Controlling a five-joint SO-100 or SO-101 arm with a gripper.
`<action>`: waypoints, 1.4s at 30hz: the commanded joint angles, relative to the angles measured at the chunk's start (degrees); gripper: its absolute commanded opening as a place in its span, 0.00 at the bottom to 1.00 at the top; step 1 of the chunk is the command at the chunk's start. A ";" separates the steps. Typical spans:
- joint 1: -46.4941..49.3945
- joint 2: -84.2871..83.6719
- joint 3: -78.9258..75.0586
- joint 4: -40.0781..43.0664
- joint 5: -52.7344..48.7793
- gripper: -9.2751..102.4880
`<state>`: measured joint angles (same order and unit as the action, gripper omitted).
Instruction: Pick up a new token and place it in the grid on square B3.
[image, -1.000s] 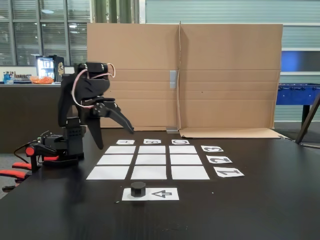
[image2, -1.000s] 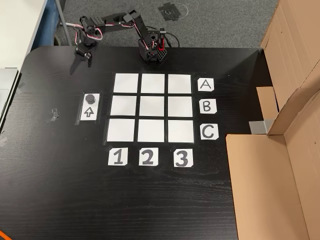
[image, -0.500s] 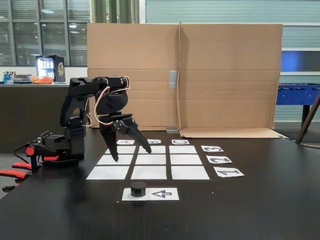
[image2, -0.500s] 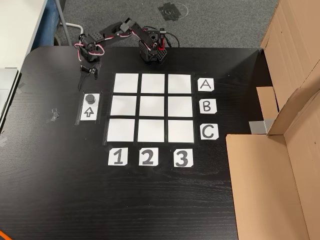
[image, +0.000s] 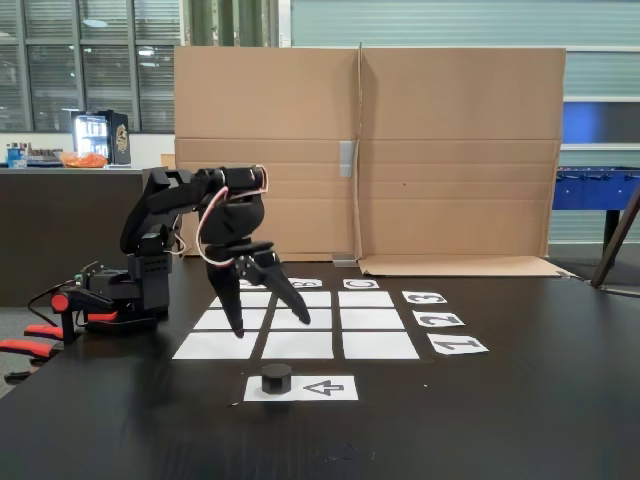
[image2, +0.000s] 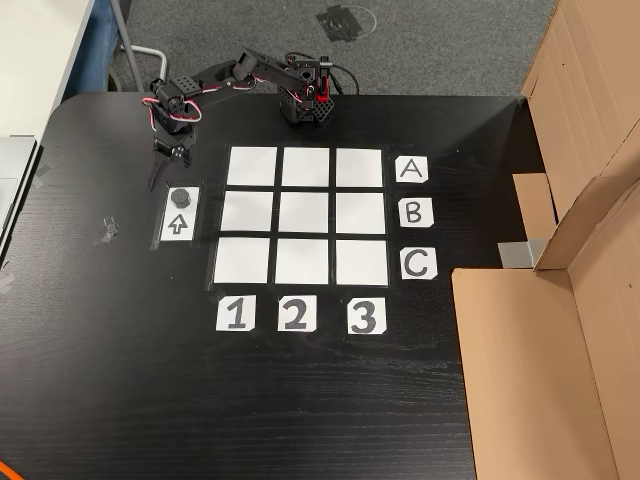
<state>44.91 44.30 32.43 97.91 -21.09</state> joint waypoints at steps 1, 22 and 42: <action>-0.26 -1.05 -2.81 0.44 0.62 0.55; -1.23 -12.92 -10.72 0.44 2.02 0.56; -3.25 -20.92 -15.56 0.97 2.55 0.11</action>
<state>43.07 23.91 16.61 98.00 -18.90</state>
